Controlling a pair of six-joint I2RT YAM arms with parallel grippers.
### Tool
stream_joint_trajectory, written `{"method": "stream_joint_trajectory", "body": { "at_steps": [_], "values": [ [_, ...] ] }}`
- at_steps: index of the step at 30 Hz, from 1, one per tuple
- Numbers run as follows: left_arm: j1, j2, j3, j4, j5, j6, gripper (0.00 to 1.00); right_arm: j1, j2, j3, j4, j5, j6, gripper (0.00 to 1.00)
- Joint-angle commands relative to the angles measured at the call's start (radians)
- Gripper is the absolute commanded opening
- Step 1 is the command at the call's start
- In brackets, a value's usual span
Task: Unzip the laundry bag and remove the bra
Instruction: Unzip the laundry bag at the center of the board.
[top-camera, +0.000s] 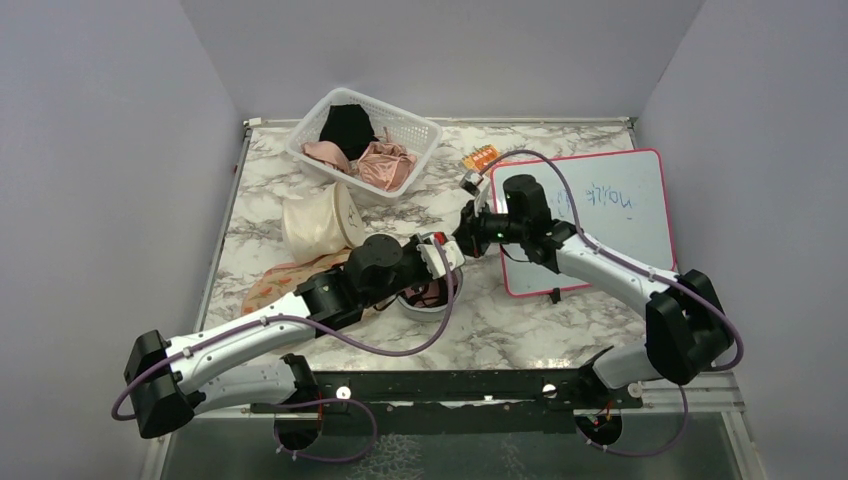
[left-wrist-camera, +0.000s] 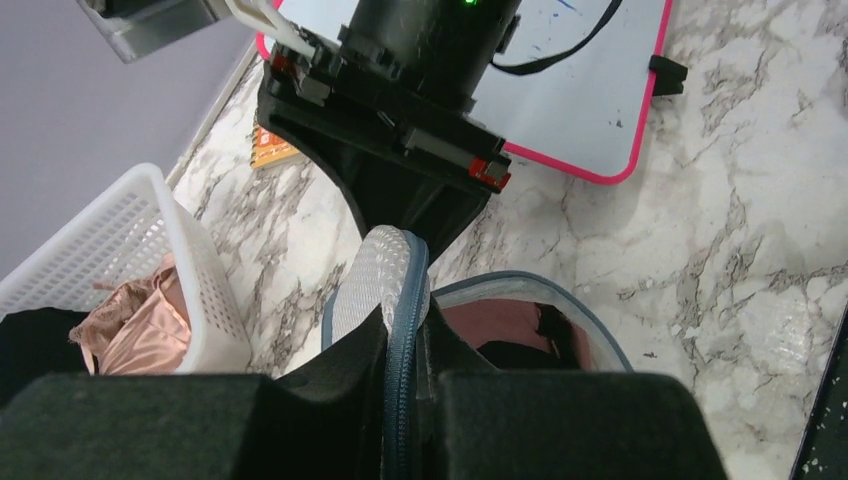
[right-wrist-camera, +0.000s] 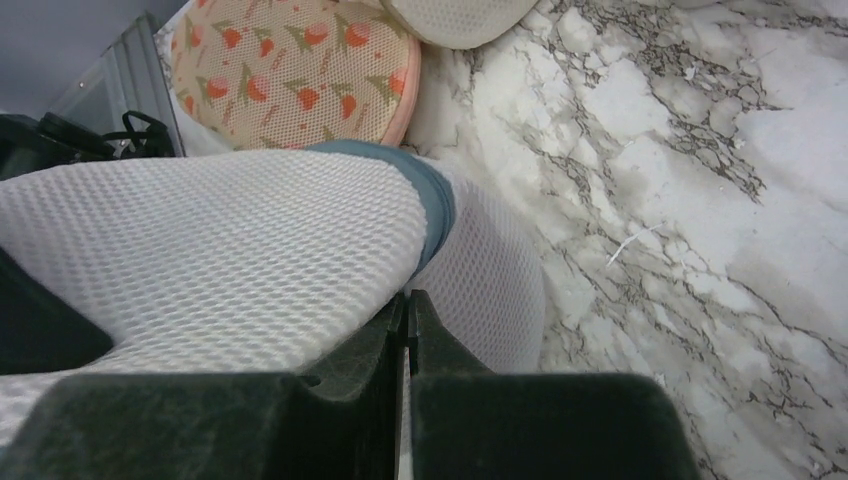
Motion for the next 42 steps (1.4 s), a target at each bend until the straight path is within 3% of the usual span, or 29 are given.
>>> {"method": "stream_joint_trajectory", "body": {
  "at_steps": [1,9,13,18,26,29,36,42],
  "values": [
    [-0.003,-0.046,-0.018,0.149,0.055,-0.049,0.00,-0.011,0.070,0.032,0.107,-0.036,-0.011,0.01],
    [-0.003,-0.005,-0.030,0.004,-0.184,-0.105,0.00,-0.022,0.015,0.026,0.051,-0.051,-0.031,0.01],
    [-0.003,0.017,0.001,-0.104,-0.228,-0.172,0.16,-0.022,-0.030,0.031,-0.022,-0.055,-0.059,0.01],
    [-0.003,-0.005,0.013,-0.153,-0.242,-0.193,0.46,-0.022,-0.078,0.049,-0.082,-0.063,-0.067,0.01],
    [-0.003,-0.008,0.086,-0.228,-0.245,-0.188,0.59,-0.022,-0.082,0.078,-0.137,-0.098,-0.072,0.01],
    [-0.003,0.018,0.112,-0.284,-0.267,-0.187,0.71,-0.022,-0.088,0.074,-0.136,-0.105,-0.066,0.01],
    [-0.006,-0.009,0.115,-0.369,-0.285,-0.183,0.70,-0.022,-0.087,0.066,-0.133,-0.105,-0.049,0.01],
    [-0.012,0.084,0.232,-0.450,-0.333,-0.210,0.58,-0.022,-0.065,0.070,-0.135,-0.108,-0.050,0.01]
  ]
}}
